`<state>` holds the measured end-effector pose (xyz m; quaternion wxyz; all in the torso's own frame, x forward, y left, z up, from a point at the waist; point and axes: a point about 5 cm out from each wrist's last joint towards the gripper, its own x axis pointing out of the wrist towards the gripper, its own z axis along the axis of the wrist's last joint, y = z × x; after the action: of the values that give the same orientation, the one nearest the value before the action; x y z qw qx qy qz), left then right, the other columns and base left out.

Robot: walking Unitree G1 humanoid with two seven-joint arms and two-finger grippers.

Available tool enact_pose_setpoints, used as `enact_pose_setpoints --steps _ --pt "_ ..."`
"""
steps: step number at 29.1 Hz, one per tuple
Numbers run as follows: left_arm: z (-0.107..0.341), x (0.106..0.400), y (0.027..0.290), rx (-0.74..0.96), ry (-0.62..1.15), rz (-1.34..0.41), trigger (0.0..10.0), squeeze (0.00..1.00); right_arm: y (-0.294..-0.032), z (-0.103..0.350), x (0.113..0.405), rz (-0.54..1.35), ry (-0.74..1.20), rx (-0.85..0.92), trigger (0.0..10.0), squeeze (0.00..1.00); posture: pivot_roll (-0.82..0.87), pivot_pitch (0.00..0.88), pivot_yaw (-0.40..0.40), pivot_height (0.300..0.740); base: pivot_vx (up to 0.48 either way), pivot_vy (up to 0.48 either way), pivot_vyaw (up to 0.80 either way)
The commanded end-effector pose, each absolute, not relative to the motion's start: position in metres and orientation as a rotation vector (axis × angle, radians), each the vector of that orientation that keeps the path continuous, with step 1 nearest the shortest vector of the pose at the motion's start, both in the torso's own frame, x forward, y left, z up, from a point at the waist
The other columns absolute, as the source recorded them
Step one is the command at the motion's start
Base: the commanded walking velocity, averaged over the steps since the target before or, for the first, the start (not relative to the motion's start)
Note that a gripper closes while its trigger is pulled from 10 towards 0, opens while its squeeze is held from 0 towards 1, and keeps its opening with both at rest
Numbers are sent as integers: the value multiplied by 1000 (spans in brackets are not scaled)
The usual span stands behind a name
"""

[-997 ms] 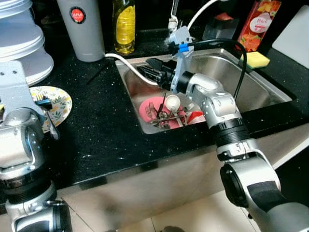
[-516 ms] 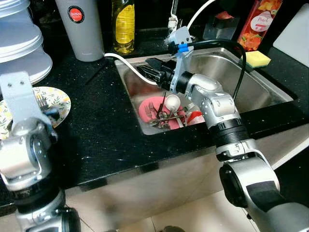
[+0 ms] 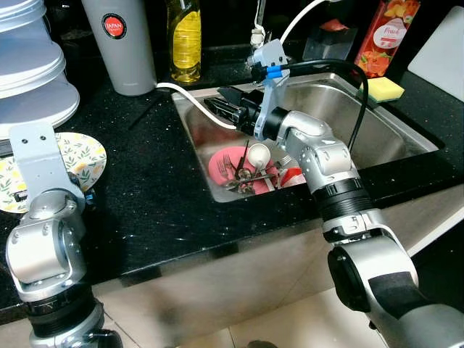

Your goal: Kitchen organization

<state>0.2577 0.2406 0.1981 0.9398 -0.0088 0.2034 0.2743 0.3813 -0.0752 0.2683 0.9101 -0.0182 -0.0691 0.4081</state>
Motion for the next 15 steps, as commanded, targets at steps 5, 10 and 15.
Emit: enact_pose_setpoints --steps 5,10,15 --pt "182 256 249 46 493 612 0 0 -77 272 382 831 -164 -22 10000 0 120 0 -24 740 0 0 0" --pt "220 269 245 63 246 578 10000 0 -76 272 382 831 -163 -20 10000 0 119 0 -27 740 0 0 0" --pt "264 283 224 106 12 363 10000 0 -75 273 382 841 -170 -12 10000 0 118 0 -32 740 0 0 0"
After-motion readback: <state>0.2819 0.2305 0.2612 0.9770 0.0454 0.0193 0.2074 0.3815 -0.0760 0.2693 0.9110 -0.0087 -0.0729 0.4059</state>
